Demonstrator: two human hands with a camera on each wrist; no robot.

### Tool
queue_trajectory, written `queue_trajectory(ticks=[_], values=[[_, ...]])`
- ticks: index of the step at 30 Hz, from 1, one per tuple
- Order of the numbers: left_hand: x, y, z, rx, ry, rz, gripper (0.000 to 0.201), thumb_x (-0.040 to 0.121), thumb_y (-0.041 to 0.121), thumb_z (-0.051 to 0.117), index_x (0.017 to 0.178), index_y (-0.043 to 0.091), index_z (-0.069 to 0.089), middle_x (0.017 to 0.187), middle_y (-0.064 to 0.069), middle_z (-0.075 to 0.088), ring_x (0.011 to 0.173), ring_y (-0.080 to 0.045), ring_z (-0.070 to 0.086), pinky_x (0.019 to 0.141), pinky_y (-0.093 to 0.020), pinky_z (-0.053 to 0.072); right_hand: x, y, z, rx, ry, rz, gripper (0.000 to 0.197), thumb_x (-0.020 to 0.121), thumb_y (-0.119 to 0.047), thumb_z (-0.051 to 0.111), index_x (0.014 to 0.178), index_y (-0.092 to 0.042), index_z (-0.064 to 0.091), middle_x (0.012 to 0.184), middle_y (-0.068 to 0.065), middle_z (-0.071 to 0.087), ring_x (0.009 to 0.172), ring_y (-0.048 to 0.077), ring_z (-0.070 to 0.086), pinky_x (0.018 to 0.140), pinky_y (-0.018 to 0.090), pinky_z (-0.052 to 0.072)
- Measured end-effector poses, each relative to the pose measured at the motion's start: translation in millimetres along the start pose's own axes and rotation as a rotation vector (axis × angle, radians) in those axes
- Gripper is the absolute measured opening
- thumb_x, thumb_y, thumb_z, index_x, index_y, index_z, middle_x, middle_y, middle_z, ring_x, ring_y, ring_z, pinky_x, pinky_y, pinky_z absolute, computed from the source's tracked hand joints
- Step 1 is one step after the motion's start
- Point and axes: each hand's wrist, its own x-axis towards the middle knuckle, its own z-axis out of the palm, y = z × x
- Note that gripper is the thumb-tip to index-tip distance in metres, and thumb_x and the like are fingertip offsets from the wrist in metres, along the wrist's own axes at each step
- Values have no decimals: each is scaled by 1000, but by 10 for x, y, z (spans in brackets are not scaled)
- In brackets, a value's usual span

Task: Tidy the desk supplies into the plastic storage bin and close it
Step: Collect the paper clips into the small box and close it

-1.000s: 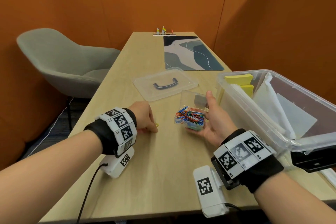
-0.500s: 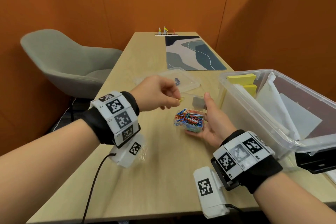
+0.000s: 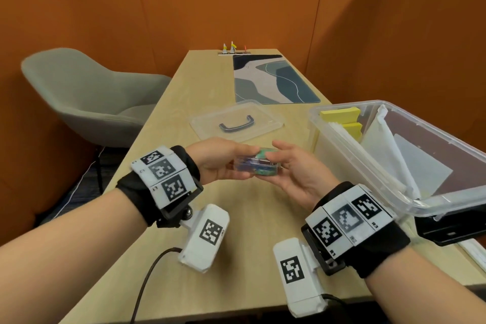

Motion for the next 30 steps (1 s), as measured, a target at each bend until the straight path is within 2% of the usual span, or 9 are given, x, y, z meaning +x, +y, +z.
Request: queue_trajectory(ticks=[3,6,11,13,15,18,21,27,30], values=[[-24,23,-3,-60,-8,13,14,90,18,57,94,7,64,83,-6,64,69,-13,60,53,-13,55,-57,-33,13,-12,42,-33,56,88,12,46,139,-8,34,101,14,54,82,28,63,70,36,55],[-63,49,5,-68,3,-7,16,88,24,60,91,9,65,75,-6,66,53,-10,62,47,-14,54,-144,-54,53,-63,62,-74,57,91,5,48,143,-7,28,111,14,53,87,25,62,78,35,55],[-78,365,8,-110,-2,54,19,89,29,57,95,12,63,73,-4,66,44,-7,60,39,-12,48,-635,-201,-29,-656,18,-151,75,86,-47,56,146,-33,13,130,-10,43,119,12,47,103,36,42],[-68,540,92,-68,11,92,22,88,35,55,97,17,62,69,0,67,41,-5,57,35,-10,43,-932,-274,-190,-747,-52,-174,74,79,-54,60,142,-40,24,132,-19,46,115,0,50,103,30,42],[-42,673,212,-6,1,111,24,86,37,57,101,19,62,71,1,66,38,-4,50,33,-8,40,-1141,-335,-321,-715,-90,-139,67,71,-57,66,131,-42,40,118,-20,58,101,-6,60,93,25,51],[-48,788,403,60,-82,114,22,85,31,60,101,17,64,76,0,67,38,-4,47,34,-7,38,-1143,-376,-446,-516,-25,-134,47,76,-49,57,120,-31,50,107,-8,66,90,0,68,79,27,58],[-92,836,535,72,-142,135,31,85,23,57,113,10,62,84,-3,65,37,-3,52,31,-9,36,-1004,-488,-434,-247,0,-138,17,90,-42,47,92,-27,54,109,9,66,90,17,72,76,30,59],[-134,960,731,120,-237,218,28,76,28,57,96,10,62,82,-4,62,37,-4,49,29,-9,34,-778,-881,-440,-103,-50,-181,29,98,-30,40,98,-8,59,97,16,67,83,23,65,69,29,57],[-100,1051,860,150,-239,280,28,89,34,50,101,12,63,87,-4,66,48,-5,53,38,-10,42,-712,-1039,-479,-85,-33,-186,24,99,-18,39,98,-3,58,91,16,63,74,21,62,61,23,58]])
